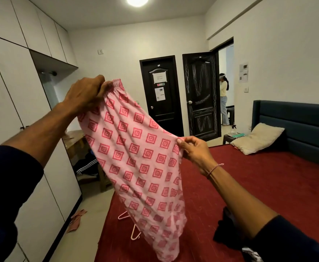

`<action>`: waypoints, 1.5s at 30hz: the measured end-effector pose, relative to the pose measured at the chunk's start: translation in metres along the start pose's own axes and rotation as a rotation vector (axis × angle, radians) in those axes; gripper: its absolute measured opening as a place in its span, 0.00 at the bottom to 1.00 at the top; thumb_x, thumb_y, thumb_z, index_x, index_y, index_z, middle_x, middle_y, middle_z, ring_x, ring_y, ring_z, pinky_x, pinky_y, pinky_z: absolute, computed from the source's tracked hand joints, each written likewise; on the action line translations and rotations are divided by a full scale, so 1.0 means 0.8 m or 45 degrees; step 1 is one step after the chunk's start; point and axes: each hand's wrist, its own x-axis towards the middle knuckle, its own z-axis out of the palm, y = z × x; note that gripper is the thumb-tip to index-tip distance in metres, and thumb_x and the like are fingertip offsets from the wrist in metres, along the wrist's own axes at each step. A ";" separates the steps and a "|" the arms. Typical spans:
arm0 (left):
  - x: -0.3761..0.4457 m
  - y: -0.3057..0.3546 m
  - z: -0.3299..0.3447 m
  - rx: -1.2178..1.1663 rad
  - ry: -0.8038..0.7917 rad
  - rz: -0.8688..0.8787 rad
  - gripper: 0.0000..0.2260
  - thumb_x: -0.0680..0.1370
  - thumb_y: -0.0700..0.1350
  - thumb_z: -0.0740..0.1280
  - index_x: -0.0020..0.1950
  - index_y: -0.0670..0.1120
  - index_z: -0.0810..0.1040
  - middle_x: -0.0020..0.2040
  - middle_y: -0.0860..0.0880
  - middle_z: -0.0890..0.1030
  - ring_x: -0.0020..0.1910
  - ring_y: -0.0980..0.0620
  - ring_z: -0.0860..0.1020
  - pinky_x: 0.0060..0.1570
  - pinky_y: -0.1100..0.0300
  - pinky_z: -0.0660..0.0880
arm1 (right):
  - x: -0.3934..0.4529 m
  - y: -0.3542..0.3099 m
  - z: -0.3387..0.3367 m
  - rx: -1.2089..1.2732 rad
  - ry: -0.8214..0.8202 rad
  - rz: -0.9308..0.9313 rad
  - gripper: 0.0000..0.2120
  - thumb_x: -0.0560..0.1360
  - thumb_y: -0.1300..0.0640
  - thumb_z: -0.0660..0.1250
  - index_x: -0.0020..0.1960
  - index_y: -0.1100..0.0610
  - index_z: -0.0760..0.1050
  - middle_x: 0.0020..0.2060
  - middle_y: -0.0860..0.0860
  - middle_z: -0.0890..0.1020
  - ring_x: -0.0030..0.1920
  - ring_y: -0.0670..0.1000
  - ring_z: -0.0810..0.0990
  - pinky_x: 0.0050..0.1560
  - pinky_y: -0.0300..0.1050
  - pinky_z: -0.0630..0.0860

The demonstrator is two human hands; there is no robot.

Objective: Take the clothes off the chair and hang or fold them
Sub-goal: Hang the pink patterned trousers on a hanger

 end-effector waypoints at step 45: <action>-0.747 0.103 0.337 -0.903 -0.593 -1.357 0.22 0.82 0.59 0.61 0.38 0.43 0.68 0.32 0.50 0.71 0.33 0.53 0.69 0.34 0.55 0.66 | -0.078 0.442 -0.060 -1.343 -0.532 0.366 0.08 0.80 0.60 0.66 0.50 0.56 0.85 0.42 0.55 0.87 0.42 0.49 0.83 0.44 0.42 0.76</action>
